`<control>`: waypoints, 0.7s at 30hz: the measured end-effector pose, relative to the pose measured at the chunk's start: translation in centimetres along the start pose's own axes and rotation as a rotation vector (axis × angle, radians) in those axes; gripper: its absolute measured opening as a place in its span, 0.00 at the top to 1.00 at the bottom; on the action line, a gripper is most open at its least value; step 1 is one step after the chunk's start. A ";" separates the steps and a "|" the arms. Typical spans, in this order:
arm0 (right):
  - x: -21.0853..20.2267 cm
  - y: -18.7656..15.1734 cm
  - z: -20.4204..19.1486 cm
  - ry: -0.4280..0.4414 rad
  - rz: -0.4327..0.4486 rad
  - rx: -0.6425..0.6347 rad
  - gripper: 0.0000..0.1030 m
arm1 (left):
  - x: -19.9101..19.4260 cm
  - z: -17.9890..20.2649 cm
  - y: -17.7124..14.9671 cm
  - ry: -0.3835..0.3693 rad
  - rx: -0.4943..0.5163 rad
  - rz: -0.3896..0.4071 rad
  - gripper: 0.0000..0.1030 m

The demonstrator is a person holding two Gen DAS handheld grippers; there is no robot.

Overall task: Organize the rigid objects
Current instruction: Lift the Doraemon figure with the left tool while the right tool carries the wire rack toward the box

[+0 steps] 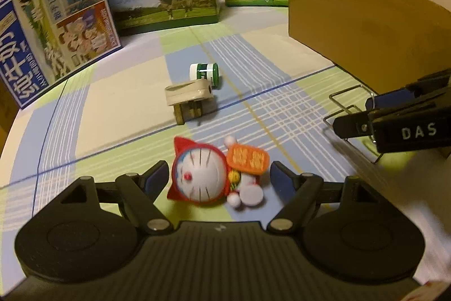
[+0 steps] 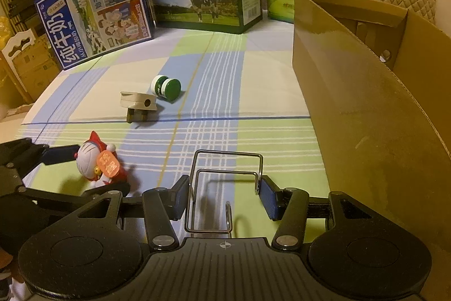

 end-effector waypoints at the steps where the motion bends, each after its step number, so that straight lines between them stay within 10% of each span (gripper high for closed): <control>1: 0.0 0.0 0.0 0.000 0.000 0.001 0.52 | 0.2 0.0 0.0 -0.001 0.007 -0.007 0.27; 21: -0.2 0.1 0.0 0.007 0.003 0.011 0.52 | 0.6 -1.0 0.0 -0.004 -0.060 -0.040 0.35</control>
Point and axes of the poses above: each gripper's, at about its wrist camera, not at the fingertips, and x roughly the way its jaws point, z to its right, y to its top, the point moved 6 cm from there along x, roughly the way its jaws point, and after that the axes turned 4 degrees about -x, right-handed, at the moved point
